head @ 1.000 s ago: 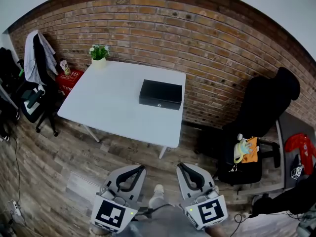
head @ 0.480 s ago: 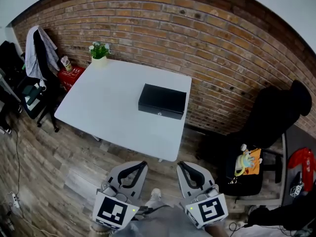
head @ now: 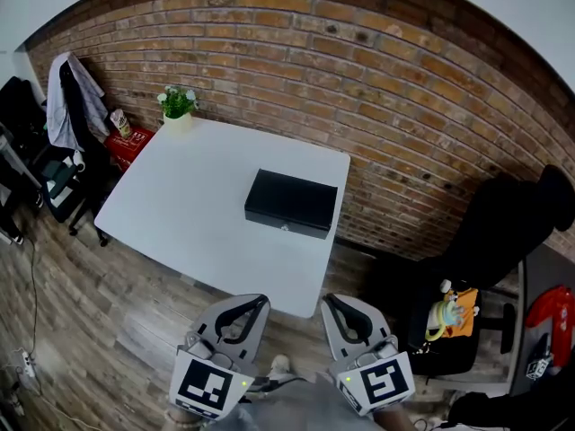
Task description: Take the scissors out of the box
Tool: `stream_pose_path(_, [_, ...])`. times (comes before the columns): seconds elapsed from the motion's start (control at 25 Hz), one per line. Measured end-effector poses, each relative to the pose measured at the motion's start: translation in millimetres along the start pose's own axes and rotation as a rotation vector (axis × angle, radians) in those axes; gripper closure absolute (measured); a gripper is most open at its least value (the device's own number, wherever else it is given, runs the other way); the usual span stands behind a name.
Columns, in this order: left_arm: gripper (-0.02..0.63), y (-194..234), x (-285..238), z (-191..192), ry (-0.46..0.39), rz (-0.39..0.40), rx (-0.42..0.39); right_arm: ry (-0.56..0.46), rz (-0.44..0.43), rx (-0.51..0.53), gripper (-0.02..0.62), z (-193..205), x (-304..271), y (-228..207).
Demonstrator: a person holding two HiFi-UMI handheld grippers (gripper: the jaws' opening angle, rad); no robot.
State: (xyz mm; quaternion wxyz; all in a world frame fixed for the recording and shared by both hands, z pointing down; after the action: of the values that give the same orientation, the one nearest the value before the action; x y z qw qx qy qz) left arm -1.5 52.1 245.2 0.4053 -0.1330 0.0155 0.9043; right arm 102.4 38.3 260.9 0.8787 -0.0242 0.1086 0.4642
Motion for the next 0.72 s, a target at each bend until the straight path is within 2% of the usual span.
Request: stream_pose_path(0.72, [0.588,-2.6,-18.9,-2.5,0.001,-0.038,0.013,-0.007,-0.008,-0.004,0.548,4.4,0.2,-18.3])
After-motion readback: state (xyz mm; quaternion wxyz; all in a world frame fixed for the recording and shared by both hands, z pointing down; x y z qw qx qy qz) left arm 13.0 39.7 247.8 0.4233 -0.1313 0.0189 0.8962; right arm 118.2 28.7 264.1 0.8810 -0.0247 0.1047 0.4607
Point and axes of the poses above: the fingertips, and each gripper's own axes: x backward along the fingers, y to its left, z out of its underside, the point moved 2 cm from there along x, backward along the fingers, and after that the axes turned 8 degrees about z, right-handed, at the moved point
